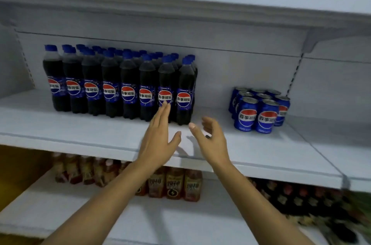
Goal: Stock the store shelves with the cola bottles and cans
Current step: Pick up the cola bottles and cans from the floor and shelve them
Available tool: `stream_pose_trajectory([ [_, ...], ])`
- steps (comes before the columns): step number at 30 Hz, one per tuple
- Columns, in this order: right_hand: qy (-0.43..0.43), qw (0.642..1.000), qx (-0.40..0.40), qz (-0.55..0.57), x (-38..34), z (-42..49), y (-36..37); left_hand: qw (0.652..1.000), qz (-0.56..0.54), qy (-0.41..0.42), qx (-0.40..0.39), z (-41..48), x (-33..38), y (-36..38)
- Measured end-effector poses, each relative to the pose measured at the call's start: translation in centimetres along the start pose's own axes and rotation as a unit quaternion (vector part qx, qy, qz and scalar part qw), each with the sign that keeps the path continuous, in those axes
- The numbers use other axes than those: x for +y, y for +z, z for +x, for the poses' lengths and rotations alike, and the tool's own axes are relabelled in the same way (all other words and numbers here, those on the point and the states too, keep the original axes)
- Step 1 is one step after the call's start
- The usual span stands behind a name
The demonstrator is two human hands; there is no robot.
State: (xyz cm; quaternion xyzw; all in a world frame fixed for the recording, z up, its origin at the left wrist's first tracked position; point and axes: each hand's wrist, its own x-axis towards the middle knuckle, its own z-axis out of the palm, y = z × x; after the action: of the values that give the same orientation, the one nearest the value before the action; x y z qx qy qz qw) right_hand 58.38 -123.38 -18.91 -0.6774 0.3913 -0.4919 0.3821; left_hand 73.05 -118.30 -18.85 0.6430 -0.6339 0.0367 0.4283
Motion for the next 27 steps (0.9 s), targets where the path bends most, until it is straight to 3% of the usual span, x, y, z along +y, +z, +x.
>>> stream_pose_trajectory([
  [5,0.050,0.996,0.078,-0.002,-0.3,-11.7,-4.0,0.997,-0.041,0.039,-0.059,-8.2,3.2,-0.5],
  [11,0.172,0.972,0.147,-0.061,1.8,-27.8,-10.7,0.976,-0.106,0.059,-0.179,-19.9,8.5,1.2],
  [18,0.287,0.911,0.286,-0.081,2.8,-42.6,-20.0,0.938,-0.105,0.104,-0.315,-29.7,14.8,5.7],
  [27,0.392,0.837,0.373,-0.075,6.9,-51.5,-30.6,0.884,-0.142,0.148,-0.420,-35.4,25.1,16.4],
])
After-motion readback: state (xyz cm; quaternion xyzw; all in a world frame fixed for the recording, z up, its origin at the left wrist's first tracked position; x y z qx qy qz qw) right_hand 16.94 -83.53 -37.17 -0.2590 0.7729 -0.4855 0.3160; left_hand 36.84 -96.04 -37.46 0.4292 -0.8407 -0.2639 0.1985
